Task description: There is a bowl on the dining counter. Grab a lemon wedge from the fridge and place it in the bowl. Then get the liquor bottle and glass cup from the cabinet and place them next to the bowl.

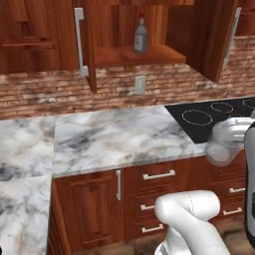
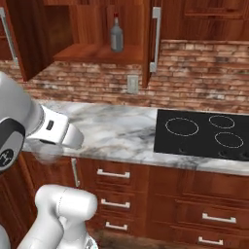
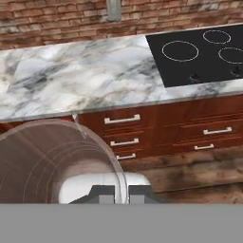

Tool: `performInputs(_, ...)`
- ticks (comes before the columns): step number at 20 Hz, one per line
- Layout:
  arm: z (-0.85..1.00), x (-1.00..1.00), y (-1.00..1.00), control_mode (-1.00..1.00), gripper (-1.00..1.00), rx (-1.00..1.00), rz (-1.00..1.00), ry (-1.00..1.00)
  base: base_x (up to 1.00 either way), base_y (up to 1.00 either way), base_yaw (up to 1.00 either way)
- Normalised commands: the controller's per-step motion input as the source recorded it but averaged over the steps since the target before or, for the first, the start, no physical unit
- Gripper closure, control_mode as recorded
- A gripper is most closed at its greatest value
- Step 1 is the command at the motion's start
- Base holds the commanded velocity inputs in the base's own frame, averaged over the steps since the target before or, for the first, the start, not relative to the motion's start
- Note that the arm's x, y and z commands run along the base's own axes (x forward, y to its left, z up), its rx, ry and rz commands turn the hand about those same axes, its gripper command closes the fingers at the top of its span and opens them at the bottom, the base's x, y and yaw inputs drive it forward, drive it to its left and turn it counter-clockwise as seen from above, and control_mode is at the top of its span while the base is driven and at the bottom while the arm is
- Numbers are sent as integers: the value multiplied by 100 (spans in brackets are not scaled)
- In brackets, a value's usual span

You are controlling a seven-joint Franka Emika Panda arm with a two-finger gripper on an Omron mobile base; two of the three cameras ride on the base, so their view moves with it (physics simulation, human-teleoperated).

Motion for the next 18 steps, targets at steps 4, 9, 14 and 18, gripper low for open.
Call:
performInputs(4, 0, 0, 0, 100, 100, 0, 0, 0, -81, -54, -35)
performInputs(9, 0, 0, 0, 100, 100, 0, 0, 0, -5, -57, -80)
performInputs(14, 0, 0, 0, 100, 100, 0, 0, 0, 0, -44, -88)
performInputs(18, 0, 0, 0, 100, 100, 0, 0, 0, 0, -57, -86)
